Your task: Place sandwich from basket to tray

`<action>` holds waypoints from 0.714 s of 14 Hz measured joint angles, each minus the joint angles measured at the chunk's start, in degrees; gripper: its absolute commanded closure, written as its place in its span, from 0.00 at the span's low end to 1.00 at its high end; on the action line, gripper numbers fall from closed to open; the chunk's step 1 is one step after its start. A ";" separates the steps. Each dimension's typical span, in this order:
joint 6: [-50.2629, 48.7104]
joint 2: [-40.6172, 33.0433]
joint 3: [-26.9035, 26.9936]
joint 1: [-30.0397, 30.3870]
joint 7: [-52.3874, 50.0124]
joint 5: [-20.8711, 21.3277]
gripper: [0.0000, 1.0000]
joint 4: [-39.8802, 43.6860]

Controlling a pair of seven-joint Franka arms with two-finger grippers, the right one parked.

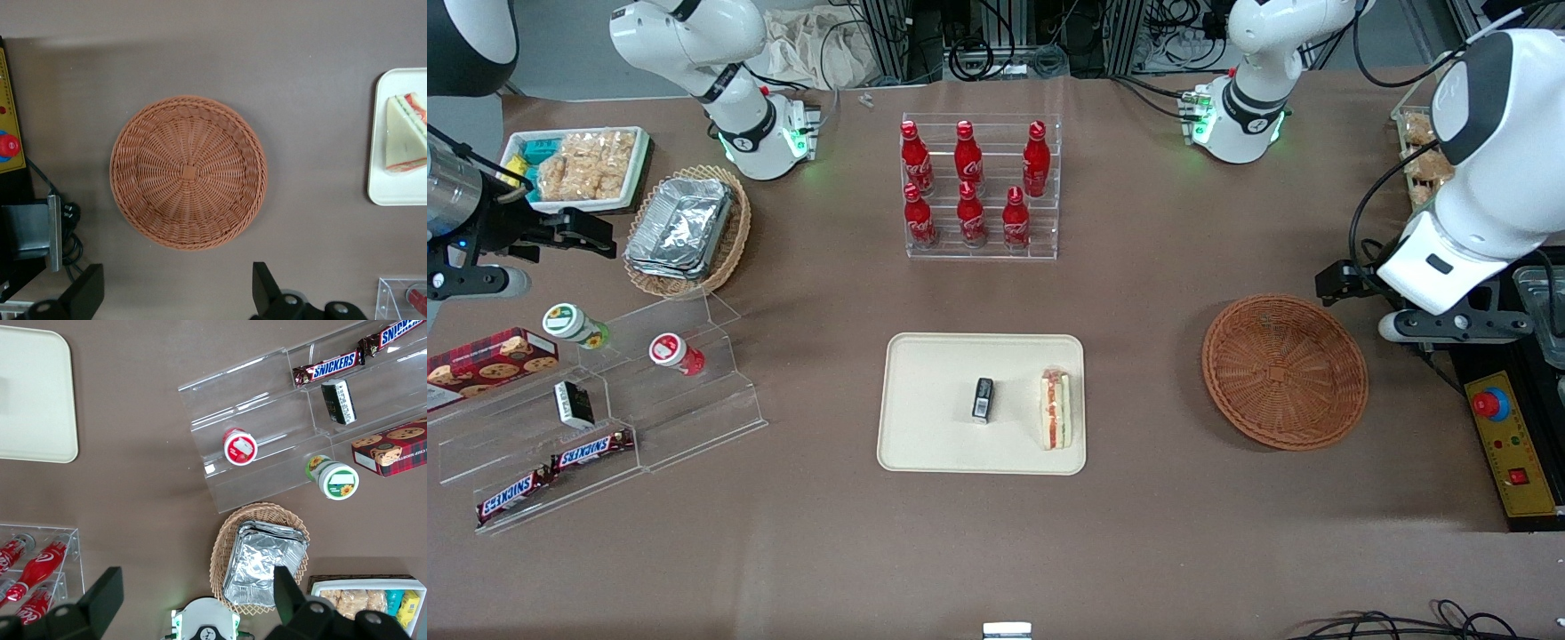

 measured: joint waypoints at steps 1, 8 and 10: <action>0.31 0.00 -0.02 -0.01 0.00 -0.14 0.00 0.00; 0.51 -0.03 0.83 -1.00 0.01 -0.28 0.00 0.00; 0.46 -0.16 7.49 -7.51 0.02 -0.31 0.00 0.00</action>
